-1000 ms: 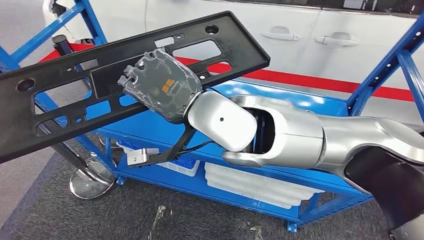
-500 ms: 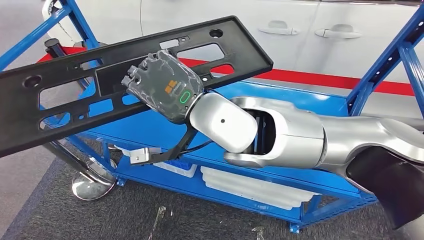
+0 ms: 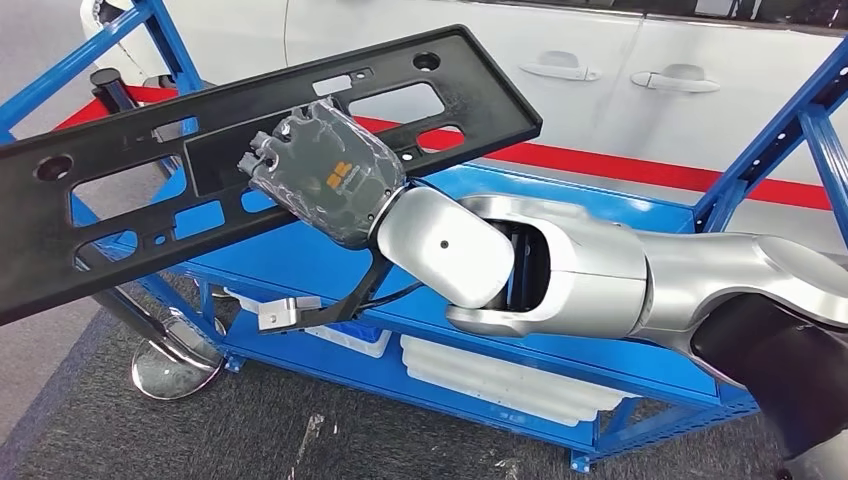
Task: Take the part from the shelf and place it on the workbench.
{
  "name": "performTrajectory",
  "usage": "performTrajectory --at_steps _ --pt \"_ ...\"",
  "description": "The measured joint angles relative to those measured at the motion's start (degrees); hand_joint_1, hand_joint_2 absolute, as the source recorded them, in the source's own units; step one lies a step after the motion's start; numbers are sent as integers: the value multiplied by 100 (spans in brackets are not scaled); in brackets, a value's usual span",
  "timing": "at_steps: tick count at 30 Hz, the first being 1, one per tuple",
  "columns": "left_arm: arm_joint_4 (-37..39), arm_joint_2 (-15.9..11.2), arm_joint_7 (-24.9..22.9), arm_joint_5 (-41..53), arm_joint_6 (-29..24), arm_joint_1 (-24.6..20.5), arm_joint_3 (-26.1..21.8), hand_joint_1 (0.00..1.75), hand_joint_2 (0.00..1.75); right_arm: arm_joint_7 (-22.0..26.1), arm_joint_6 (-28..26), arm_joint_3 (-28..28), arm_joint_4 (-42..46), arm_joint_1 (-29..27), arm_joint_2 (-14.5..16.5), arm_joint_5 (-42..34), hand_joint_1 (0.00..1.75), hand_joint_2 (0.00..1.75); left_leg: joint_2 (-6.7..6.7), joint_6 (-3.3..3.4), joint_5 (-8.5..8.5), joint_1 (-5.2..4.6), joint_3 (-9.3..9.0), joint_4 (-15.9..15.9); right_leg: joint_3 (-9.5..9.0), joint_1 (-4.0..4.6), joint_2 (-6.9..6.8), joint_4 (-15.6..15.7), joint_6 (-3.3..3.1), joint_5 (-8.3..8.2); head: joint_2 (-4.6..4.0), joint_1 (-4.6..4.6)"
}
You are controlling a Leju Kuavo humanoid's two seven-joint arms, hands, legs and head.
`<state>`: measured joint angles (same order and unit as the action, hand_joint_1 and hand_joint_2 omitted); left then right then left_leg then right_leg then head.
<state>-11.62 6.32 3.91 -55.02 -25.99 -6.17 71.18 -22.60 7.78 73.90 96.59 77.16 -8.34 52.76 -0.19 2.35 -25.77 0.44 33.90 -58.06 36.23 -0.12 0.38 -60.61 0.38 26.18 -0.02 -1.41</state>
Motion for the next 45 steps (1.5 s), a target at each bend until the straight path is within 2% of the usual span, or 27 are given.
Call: performTrajectory --at_steps 3,4,5,6,9,11,14,16,18,20,21,22,24,25,26,29,30,31,34,35,36,37,39,41,42,44,45 --pt "1 9 -5 3 35 -5 10 0 175 -1 7 2 -1 22 -1 12 175 175 11 35 34 12 -24 52 423 -14 -8 -907 55 446 0 -16" --pt "1 12 -7 9 48 -3 18 0 175 -1 9 4 -1 16 -1 15 175 175 12 35 32 12 -23 48 575 -25 -9 -1208 71 536 0 -16" --pt "2 13 -9 17 59 -2 28 0 175 0 11 7 -1 9 -1 15 175 175 11 33 28 14 -24 41 650 -40 -11 -1340 87 526 0 -14" --pt "1 14 -11 25 68 -2 38 0 175 0 12 8 -1 6 -1 15 175 175 6 25 19 19 -24 29 618 -61 -14 -1249 102 407 0 -15" --pt "1 17 -13 34 84 -3 56 0 175 -1 27 7 -1 26 0 15 175 175 -18 -43 -38 33 -1 -76 142 -101 -18 -238 113 -82 0 -21" --pt "2 18 -13 34 83 -3 63 0 175 1 46 6 1 42 7 14 175 175 -25 -107 -44 21 50 -137 16 -82 -2 50 69 -139 1 -20" --pt "2 19 -18 34 67 -1 72 0 175 -5 76 6 -5 52 10 6 175 175 -24 -194 -50 27 93 -159 46 -72 7 72 -45 -189 1 -16" --pt "2 19 -34 38 57 -3 76 0 175 -11 85 6 -13 66 14 1 175 175 -17 -244 -292 38 193 -423 59 -97 -4 115 -127 -239 0 -4" --pt "2 19 -51 46 54 -12 82 0 175 -7 87 7 -14 77 23 -2 175 175 -10 -287 -707 46 424 -1075 98 -90 -14 121 -174 -282 0 6" --pt "2 18 -58 52 49 -25 86 0 175 -2 91 8 -15 75 25 -10 175 175 -10 -302 -931 49 572 -1585 159 -71 -25 118 -189 -330 0 5" --pt "2 18 -58 54 46 -29 87 0 175 -1 94 8 -16 73 25 -18 175 175 -10 -292 -894 48 507 -1555 192 -61 -27 117 -188 -360 0 6" --pt "2 18 -58 55 44 -32 89 0 175 -1 97 8 -17 74 25 -27 175 175 -10 -271 -776 45 334 -1318 224 -54 -25 116 -183 -393 0 5" --pt "2 18 -61 54 44 -32 90 0 175 -2 103 7 -18 76 25 -56 175 175 -10 -208 -527 23 -148 -543 273 -41 -16 117 -154 -460 0 3" --pt "2 18 -62 55 44 -30 91 0 175 -3 105 7 -19 78 24 -69 175 175 -12 -182 -452 2 -304 -254 288 -39 -14 122 -125 -494 0 1" --pt "2 19 -65 56 44 -29 91 0 175 -4 107 6 -19 78 23 -79 175 175 -14 -160 -418 -20 -372 -92 298 -40 -17 131 -90 -529 0 -2" --pt "2 22 -80 60 44 -17 92 0 175 -9 117 6 -22 76 17 -101 175 175 -13 -79 -275 -37 -315 -9 316 -51 -30 196 25 -620 0 -7" --pt "2 23 -86 60 45 -15 92 0 175 -12 122 6 -24 77 12 -108 175 175 -4 -39 -200 -25 -290 26 349 -55 -29 159 53 -542 0 -9" --pt "2 24 -91 60 48 -14 93 0 175 -15 128 6 -25 79 6 -111 175 175 10 1 -117 -8 -251 61 414 -55 -27 16 73 -357 1 -15" --pt "2 28 -97 59 66 -22 95 0 175 -17 143 6 -27 67 -7 -117 175 175 39 60 72 -3 -37 74 700 -62 -25 -1001 117 451 1 -35" --pt "2 30 -98 59 70 -22 95 0 175 -17 148 6 -27 58 -9 -119 175 175 43 57 126 -2 47 66 727 -65 -26 -1286 133 570 1 -39" --pt "2 30 -98 58 72 -23 95 0 175 -16 154 6 -27 49 -10 -123 175 175 47 49 177 -1 129 53 667 -71 -27 -1401 146 572 1 -39" --pt "2 31 -98 57 72 -25 95 0 175 -16 158 6 -27 43 -10 -127 175 175 48 37 221 2 205 34 496 -80 -28 -1291 154 475 1 -40" --pt "2 31 -99 57 72 -32 95 0 175 -17 162 6 -27 39 -10 -133 175 175 43 -7 288 4 344 -31 -84 -95 -34 -572 149 285 0 -41" --pt "2 32 -104 57 72 -43 95 0 175 -18 165 6 -27 31 -9 -141 175 175 37 -71 345 -4 424 -91 -485 -73 -27 16 100 247 1 -44" --pt "2 33 -108 57 72 -46 95 0 175 -20 168 6 -29 28 -11 -147 175 175 35 -107 376 -10 442 -102 -534 -57 -20 121 67 268 1 -51" --pt "2 32 -119 57 64 -43 96 0 175 -25 174 6 -32 26 -16 -162 175 175 32 -181 439 -5 452 -91 -486 -55 -15 140 -14 199 1 -72" --pt "2 31 -123 57 54 -42 96 0 175 -26 177 6 -33 25 -18 -168 175 175 29 -216 399 4 488 -121 -453 -66 -21 156 -58 156 1 -70"
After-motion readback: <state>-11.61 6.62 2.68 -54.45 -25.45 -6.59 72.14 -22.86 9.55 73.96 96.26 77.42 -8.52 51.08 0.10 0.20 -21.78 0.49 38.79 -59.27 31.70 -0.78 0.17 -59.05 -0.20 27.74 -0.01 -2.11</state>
